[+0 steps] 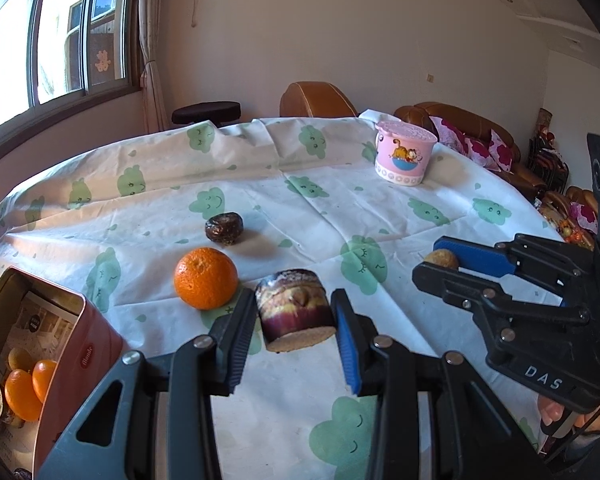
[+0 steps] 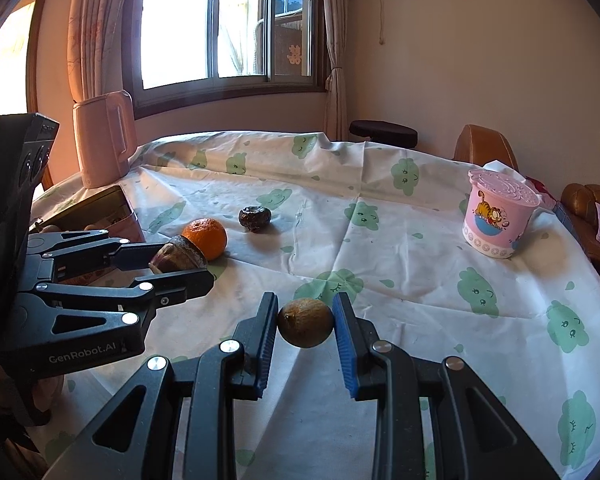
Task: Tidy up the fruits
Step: 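Lift the jar with left gripper while right gripper lifts the kiwi toward the tin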
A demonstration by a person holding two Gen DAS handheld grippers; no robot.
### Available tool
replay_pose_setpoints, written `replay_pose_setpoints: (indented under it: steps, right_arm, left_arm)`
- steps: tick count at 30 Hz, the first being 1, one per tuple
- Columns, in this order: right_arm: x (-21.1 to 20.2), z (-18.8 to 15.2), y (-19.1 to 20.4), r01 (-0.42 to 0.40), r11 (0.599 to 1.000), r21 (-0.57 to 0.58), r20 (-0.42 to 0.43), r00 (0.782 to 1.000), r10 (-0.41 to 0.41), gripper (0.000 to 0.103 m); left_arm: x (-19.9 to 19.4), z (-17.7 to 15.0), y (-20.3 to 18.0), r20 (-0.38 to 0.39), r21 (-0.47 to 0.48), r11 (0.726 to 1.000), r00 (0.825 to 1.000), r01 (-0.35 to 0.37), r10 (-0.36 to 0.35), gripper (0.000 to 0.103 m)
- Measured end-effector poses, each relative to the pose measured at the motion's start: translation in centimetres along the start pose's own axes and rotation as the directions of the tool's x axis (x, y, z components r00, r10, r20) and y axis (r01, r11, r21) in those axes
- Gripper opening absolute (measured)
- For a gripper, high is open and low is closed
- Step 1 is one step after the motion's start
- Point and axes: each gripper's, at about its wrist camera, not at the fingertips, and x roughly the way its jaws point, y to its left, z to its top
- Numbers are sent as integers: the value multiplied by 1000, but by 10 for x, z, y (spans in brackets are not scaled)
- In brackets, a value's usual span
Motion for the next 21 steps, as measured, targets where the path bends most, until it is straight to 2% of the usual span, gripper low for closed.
replay_pose_setpoints:
  steps: [21]
  right_arm:
    - [-15, -2, 1, 12, 1000, 0, 90, 996, -12, 30]
  left_arm:
    - [-19, -1, -6, 103, 19, 998, 993, -53, 51, 40]
